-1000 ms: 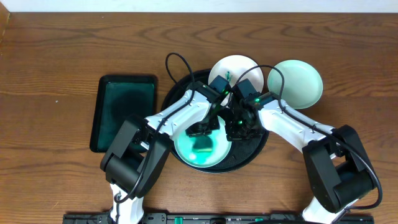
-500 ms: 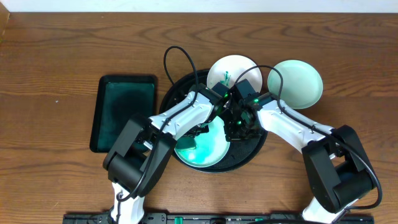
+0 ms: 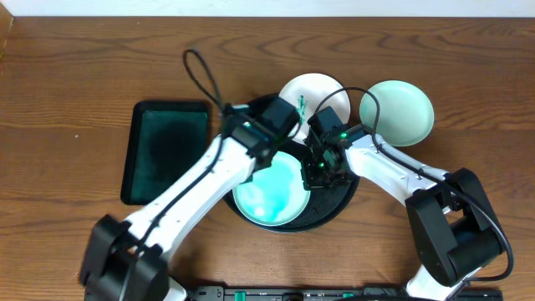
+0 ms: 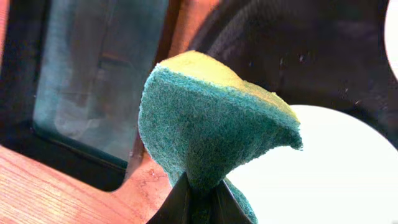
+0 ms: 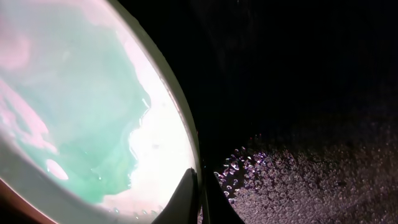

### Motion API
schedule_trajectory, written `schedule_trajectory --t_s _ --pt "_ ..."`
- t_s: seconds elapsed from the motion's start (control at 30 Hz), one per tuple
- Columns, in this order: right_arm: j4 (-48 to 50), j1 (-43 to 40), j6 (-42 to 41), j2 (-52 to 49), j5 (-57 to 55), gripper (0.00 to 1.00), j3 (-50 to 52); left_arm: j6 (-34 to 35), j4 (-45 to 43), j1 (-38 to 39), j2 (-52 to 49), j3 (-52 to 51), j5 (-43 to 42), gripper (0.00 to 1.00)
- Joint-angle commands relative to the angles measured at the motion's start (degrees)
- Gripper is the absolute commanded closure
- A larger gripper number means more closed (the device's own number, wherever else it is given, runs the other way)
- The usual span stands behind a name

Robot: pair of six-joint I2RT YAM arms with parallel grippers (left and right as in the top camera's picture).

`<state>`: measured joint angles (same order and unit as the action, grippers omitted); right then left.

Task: Clean dirty plates on tray and stack at the side
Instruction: 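Lift the sponge away and return the left arm to the sponge tray, then lift the scrubbed plate off the tray with the right gripper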

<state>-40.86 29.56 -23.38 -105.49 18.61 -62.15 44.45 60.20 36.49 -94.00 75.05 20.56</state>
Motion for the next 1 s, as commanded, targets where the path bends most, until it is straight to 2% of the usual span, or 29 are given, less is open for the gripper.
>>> schedule_trajectory --t_s 0.0,0.17,0.33,0.5,0.73,0.97 --pt "-0.02 0.74 3.5 -0.66 -3.34 0.99 -0.35 -1.16 1.6 -3.5 3.08 0.07 2.14 0.93" --pt "0.22 0.98 7.21 0.87 -4.74 0.99 -3.1 -3.08 5.84 -12.2 3.93 0.04 -0.83 0.93" --pt "-0.92 2.38 8.68 3.85 -12.31 0.99 -7.41 -8.9 6.64 -21.0 3.93 0.04 -7.89 0.93" --pt "-3.61 5.09 11.67 6.43 -20.85 0.99 -11.3 -12.35 6.64 -28.0 3.87 0.02 -11.39 0.93" --pt "-5.14 9.73 15.85 10.73 -37.22 0.99 -12.02 -14.47 6.6 -33.38 3.76 -0.31 -12.66 0.93" --pt "-5.2 13.11 19.5 16.22 -46.12 0.99 -12.02 -14.47 6.38 -34.6 3.76 -1.01 -12.66 0.92"
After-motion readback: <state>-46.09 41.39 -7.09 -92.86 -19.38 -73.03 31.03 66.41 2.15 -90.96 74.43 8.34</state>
